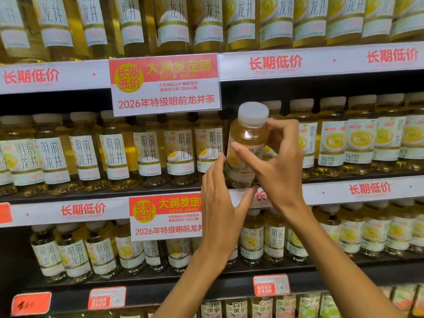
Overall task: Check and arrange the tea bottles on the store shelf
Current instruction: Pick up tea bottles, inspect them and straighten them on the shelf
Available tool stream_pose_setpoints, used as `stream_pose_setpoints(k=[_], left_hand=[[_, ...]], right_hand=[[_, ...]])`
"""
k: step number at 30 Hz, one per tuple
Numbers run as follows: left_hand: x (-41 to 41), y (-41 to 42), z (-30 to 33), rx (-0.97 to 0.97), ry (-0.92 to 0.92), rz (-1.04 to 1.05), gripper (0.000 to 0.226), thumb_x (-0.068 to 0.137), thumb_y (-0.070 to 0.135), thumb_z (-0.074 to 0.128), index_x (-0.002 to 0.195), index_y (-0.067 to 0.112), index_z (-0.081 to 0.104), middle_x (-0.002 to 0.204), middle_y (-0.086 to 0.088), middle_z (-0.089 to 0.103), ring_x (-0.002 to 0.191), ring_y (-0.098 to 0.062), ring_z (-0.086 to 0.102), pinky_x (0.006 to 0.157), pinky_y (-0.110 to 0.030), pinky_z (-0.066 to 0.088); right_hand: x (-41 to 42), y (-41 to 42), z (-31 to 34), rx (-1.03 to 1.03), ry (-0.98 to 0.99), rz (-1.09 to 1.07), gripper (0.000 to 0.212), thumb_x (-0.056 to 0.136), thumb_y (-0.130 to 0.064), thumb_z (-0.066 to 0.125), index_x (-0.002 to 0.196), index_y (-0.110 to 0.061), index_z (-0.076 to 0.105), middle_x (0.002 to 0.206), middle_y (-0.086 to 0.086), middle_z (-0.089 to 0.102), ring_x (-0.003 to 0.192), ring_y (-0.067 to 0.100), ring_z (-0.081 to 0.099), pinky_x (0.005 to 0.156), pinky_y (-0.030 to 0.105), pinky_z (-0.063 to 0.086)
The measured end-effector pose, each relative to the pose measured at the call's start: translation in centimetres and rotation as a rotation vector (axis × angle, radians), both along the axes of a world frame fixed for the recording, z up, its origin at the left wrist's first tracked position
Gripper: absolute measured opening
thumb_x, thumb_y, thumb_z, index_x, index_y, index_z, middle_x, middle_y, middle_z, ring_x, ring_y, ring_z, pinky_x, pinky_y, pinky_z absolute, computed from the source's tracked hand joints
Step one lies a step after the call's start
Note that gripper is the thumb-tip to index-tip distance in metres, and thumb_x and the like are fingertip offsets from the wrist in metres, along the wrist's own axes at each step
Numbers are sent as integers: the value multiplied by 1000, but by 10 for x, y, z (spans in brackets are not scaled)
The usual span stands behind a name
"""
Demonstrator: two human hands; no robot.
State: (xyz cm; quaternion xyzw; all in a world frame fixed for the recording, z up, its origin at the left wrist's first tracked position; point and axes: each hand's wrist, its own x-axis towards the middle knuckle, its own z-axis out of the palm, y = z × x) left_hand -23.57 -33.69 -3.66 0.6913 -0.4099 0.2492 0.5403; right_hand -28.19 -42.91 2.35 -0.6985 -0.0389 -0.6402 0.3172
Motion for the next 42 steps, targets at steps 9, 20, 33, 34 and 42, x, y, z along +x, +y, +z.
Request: stream_pose_setpoints(k=[9, 20, 33, 34, 42], left_hand=[[-26, 24, 5, -150, 332, -488, 51, 77, 42, 73, 123, 30, 55, 110, 17, 68, 101, 1, 64, 77, -11, 50], [-36, 42, -11, -8, 685, -642, 36, 81, 70, 42, 101, 52, 67, 106, 5, 73, 104, -14, 67, 101, -43, 45], [-37, 43, -19, -126, 921, -795, 60, 88, 62, 34, 121, 22, 64, 105, -4, 73, 97, -19, 70, 81, -35, 57], [-36, 44, -17, -127, 846, -708, 58, 86, 63, 34, 121, 27, 63, 108, -1, 73, 102, -17, 68, 88, -38, 54], [-48, 47, -17, -107, 879, -738, 63, 81, 71, 36, 113, 27, 68, 102, -1, 73, 94, -16, 69, 82, -35, 55]], right_hand=[[-33, 3, 6, 397, 199, 453, 56, 75, -52, 67, 115, -17, 53, 101, 1, 70, 93, 7, 68, 73, 19, 54], [-37, 8, 4, 554, 401, 778, 46, 85, -48, 53, 108, -10, 64, 103, 12, 71, 98, 27, 68, 78, 34, 58], [-41, 13, 8, 508, 511, 1013, 45, 85, -50, 48, 98, -15, 72, 96, 7, 73, 93, 20, 69, 83, 31, 56], [-43, 14, 9, 473, 519, 920, 42, 85, -50, 50, 92, -17, 74, 95, 8, 73, 91, 18, 69, 80, 28, 56], [-44, 14, 9, 571, 560, 944, 36, 96, -39, 48, 90, -17, 76, 92, 5, 74, 90, 15, 71, 70, 24, 56]])
